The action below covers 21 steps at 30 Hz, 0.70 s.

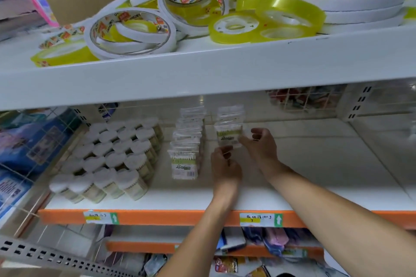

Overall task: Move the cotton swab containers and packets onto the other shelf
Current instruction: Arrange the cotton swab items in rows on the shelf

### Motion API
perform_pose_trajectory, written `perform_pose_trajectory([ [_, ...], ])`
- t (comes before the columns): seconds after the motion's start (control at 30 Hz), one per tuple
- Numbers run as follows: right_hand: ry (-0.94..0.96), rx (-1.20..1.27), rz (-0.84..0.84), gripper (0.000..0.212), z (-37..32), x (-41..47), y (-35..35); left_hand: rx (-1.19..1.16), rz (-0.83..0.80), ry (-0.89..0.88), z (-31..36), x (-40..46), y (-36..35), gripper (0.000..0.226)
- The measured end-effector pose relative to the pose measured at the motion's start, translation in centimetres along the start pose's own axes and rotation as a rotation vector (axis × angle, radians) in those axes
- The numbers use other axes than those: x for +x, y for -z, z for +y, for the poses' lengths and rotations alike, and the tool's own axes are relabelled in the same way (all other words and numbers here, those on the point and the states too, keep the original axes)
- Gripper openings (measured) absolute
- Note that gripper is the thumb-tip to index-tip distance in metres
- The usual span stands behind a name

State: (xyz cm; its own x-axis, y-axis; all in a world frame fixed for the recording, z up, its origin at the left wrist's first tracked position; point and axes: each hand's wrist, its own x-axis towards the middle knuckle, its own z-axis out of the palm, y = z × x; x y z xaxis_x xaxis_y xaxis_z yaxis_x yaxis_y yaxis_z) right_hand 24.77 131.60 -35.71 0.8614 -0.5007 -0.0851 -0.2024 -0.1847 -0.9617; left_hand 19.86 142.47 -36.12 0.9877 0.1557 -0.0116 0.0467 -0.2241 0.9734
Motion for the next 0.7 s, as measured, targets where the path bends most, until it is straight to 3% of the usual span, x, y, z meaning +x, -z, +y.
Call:
perform_pose_trajectory([
  [0.17,-0.044,0.053,0.05,0.025,1.1,-1.1,4.1,0.036,-0.079,-0.032,0.9,-0.2,-2.4,0.045],
  [0.7,-0.208,0.125,0.104,0.02,3.1,-1.8,22.2,0.256,-0.564,-0.127,6.5,-4.1,-14.8,0.038],
])
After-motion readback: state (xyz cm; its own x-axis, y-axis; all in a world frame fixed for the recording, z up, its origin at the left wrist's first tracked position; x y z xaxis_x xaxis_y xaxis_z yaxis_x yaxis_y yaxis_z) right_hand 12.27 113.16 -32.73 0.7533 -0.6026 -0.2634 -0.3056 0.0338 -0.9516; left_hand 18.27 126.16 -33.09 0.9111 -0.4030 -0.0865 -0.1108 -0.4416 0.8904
